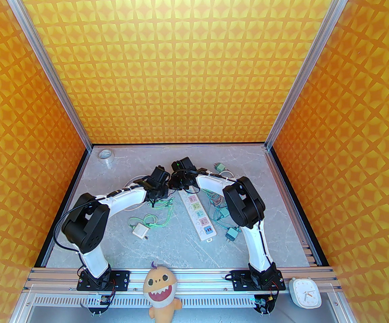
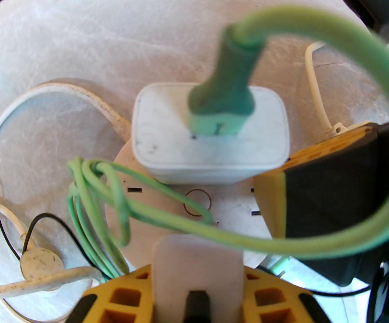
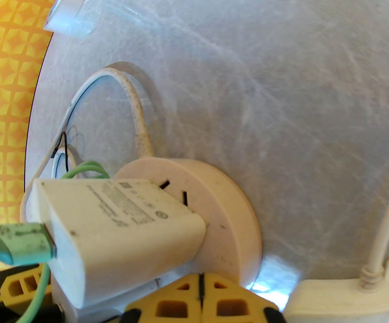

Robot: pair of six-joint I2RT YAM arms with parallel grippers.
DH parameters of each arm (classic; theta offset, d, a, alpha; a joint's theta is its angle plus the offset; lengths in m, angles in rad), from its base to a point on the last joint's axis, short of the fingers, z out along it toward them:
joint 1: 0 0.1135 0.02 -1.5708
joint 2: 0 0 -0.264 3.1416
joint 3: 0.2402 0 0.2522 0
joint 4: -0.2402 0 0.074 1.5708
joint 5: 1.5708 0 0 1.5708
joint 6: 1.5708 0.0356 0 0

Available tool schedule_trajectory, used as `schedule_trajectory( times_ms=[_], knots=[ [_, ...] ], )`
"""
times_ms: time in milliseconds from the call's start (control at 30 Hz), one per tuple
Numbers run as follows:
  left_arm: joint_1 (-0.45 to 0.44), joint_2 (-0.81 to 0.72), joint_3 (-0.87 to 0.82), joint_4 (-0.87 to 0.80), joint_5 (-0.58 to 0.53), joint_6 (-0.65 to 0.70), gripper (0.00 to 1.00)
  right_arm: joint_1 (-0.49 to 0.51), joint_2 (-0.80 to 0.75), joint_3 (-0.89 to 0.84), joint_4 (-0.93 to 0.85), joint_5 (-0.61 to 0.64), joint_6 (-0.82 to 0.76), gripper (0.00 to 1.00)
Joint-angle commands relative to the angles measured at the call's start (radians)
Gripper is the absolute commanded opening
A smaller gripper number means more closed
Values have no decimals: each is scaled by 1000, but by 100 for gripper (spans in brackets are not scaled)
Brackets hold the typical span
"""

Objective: Pull the plug off the socket

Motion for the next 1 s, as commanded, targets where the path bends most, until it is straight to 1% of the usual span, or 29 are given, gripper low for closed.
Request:
schedule_trajectory(
  times_ms=[0,167,233,400,467,500,533,667,967],
  knots=[
    [1,-63,7,50,82,-38,16,8,70,-16,-77,61,-8,0],
    [-7,-40,20,35,79,-26,16,12,70,-13,-83,67,-12,0],
    [-21,-21,39,11,61,-7,16,13,72,-11,-87,69,-15,0],
    [-72,27,96,-47,-29,42,16,14,76,-5,-91,72,-16,0],
    [-78,49,116,-68,-74,58,16,14,75,-5,-92,71,-17,0],
    [-114,59,126,-78,-90,64,15,14,76,-6,-93,71,-18,0],
    [-120,68,131,-84,-102,66,15,15,75,-6,-93,71,-17,0],
    [-124,71,129,-80,-108,56,15,15,77,-4,-94,72,-17,0],
    [-112,29,119,-60,-105,28,15,15,77,-2,-98,76,-19,0]
  ],
)
